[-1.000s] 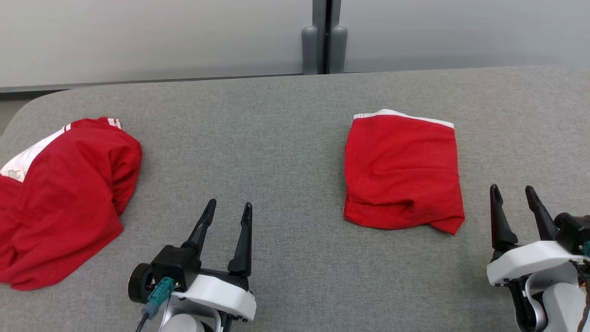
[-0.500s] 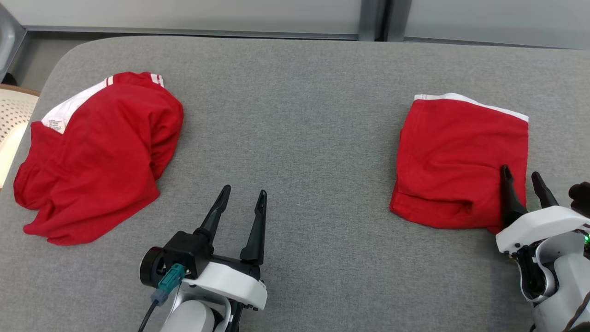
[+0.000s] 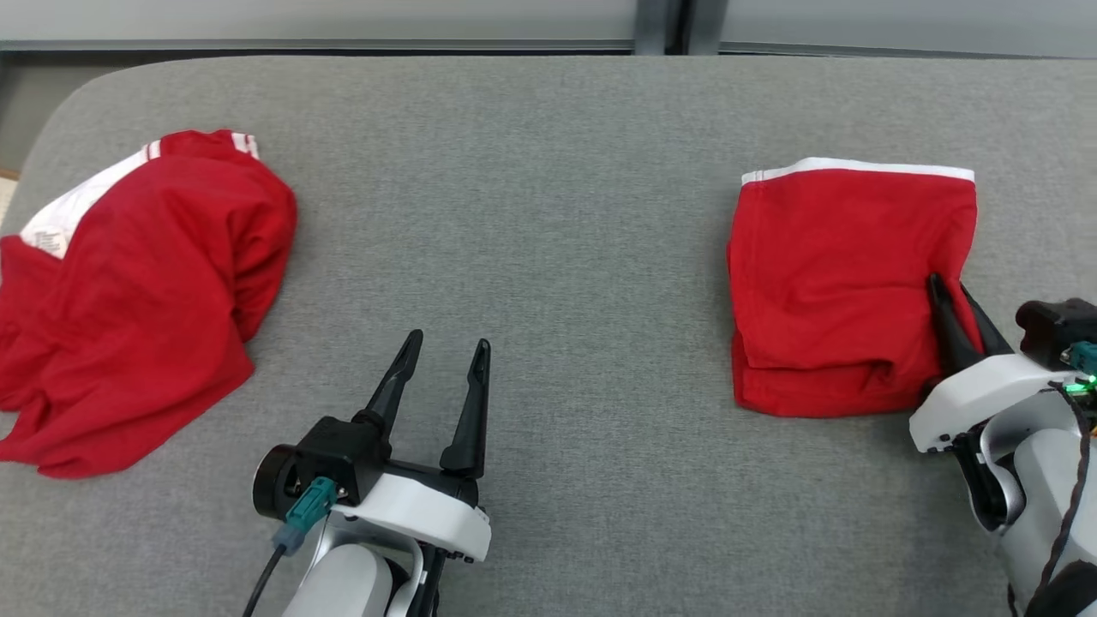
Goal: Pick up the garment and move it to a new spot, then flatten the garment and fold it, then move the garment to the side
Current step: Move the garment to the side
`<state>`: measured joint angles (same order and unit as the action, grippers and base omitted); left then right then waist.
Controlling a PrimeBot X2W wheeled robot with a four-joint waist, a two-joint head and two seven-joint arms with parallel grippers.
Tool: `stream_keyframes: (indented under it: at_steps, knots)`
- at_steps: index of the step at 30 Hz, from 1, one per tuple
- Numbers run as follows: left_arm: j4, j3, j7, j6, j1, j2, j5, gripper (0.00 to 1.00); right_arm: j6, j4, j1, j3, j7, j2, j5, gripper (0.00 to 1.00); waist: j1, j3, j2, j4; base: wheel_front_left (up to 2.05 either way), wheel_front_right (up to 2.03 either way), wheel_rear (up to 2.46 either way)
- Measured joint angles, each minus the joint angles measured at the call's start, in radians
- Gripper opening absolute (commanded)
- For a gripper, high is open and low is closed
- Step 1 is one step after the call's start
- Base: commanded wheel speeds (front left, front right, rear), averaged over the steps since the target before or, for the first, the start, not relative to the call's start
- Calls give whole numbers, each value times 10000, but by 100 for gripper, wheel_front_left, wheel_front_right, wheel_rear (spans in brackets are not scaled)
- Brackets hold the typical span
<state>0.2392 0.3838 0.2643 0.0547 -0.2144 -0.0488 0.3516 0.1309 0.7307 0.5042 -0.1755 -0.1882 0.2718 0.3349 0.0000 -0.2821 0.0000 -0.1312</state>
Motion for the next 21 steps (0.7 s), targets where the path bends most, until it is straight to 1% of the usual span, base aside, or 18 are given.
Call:
stream_keyframes:
  at_steps: [4,6,7,9,14,17,21]
  knots:
    - [-157,-27,-2,-38,-177,2,-98,100,0,-142,322,-909,-265,633,-982,0,0,-98,0,572,0,0,0]
    - [-282,-52,-2,-109,-391,4,-205,100,0,-270,524,-1292,-322,905,-1154,0,0,-195,0,902,0,0,0]
    - [-282,-52,-2,-109,-391,4,-205,100,0,-270,524,-1292,-322,905,-1154,0,0,-195,0,902,0,0,0]
    - [-351,-67,-2,-192,-559,4,-343,100,2,-330,713,-1670,-383,1317,-1450,0,0,-316,0,1246,0,0,0]
    - [-610,-59,-2,-359,-1178,6,-648,100,4,-332,1104,-2249,-456,2397,-1438,0,0,-744,0,2065,0,0,0]
    - [-755,73,-2,-462,-1636,8,-826,100,2,-157,1526,-2383,-485,3304,-1471,0,0,-1217,0,2379,0,0,0]
    - [-882,272,-2,-579,-2063,13,-1072,100,4,190,1979,-2433,-510,3912,-1350,0,0,-1869,0,2721,0,0,0]
